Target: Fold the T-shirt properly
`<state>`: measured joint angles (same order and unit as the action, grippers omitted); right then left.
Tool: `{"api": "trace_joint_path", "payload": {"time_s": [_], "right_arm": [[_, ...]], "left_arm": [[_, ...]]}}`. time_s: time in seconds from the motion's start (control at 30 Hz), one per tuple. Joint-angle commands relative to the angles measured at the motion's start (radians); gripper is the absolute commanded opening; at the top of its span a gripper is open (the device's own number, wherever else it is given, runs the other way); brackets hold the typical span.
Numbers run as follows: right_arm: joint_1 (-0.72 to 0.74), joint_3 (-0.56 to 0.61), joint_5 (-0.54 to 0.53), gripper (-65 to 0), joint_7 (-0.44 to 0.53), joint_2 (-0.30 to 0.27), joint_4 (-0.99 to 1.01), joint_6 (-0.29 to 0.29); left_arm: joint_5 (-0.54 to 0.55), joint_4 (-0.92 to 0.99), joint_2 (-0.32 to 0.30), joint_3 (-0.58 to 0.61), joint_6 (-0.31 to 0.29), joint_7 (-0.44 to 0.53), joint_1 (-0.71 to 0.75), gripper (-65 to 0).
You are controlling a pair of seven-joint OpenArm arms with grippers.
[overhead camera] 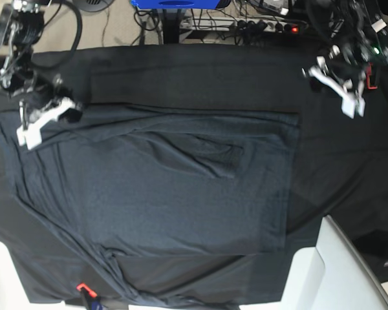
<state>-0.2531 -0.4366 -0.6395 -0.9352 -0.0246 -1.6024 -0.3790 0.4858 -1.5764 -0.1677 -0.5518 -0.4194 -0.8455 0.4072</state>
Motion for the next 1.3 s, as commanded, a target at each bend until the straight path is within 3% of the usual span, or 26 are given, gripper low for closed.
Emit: {"api": "trace_joint_path", "payload": {"time_s": [0.0,0.17,0.3,0.37,0.43,0.53,0.57,0.7,0.83,1.0,1.27], "right_arm": [[0.005,-0.003,-0.016,-64.7,0.021,-0.011,-0.02,-0.008],[-0.028,-0.08,-0.019,-64.7,0.06,-0.01,-0.016,-0.008],[-0.042,-0.265,-0.019,-63.8,0.118,0.064,0.026,-0.01],[-0.021,-0.336,-0.021,-58.5,0.118,0.073,0.072,-0.01],[0.013,-0.394,-0.021,-48.5,0.117,0.071,0.136,-0.01],[0.057,-0.454,-0.021,-33.8,0.117,0.053,0.216,-0.013],[0.071,-0.465,-0.021,-30.8,0.117,0.041,0.248,-0.016],[0.133,-0.474,-0.021,-30.0,0.123,-0.002,0.37,-0.068],[0.199,-0.561,-0.019,-29.9,0.124,-0.042,0.492,-0.074],[0.275,-0.611,-0.019,-29.9,0.137,-0.128,0.652,-0.074],[0.292,-0.643,-0.019,-30.0,0.203,-0.154,0.719,-0.067]], "left_arm": [[0.02,-0.003,-0.011,0.011,-0.006,0.036,-0.004,-65.0],[0.026,0.072,0.029,-0.006,-0.006,0.17,0.014,-65.0],[0.066,0.118,0.087,-0.127,-0.017,0.187,0.008,-65.0],[0.141,0.141,0.086,-0.172,-0.074,0.185,0.011,-65.0],[0.192,0.167,0.079,-0.187,-0.131,0.185,0.014,-65.0],[0.19,0.187,0.064,-0.185,-0.148,0.185,0.015,-63.7],[0.192,0.189,0.064,-0.187,-0.148,0.185,0.015,-58.7],[0.196,0.189,0.064,-0.189,-0.148,0.185,0.017,-43.9],[0.196,0.186,0.066,-0.189,-0.148,0.185,0.017,-35.4],[0.196,0.186,0.066,-0.189,-0.148,0.185,0.017,-34.6],[0.196,0.184,0.066,-0.189,-0.148,0.185,0.015,-34.9]]}}
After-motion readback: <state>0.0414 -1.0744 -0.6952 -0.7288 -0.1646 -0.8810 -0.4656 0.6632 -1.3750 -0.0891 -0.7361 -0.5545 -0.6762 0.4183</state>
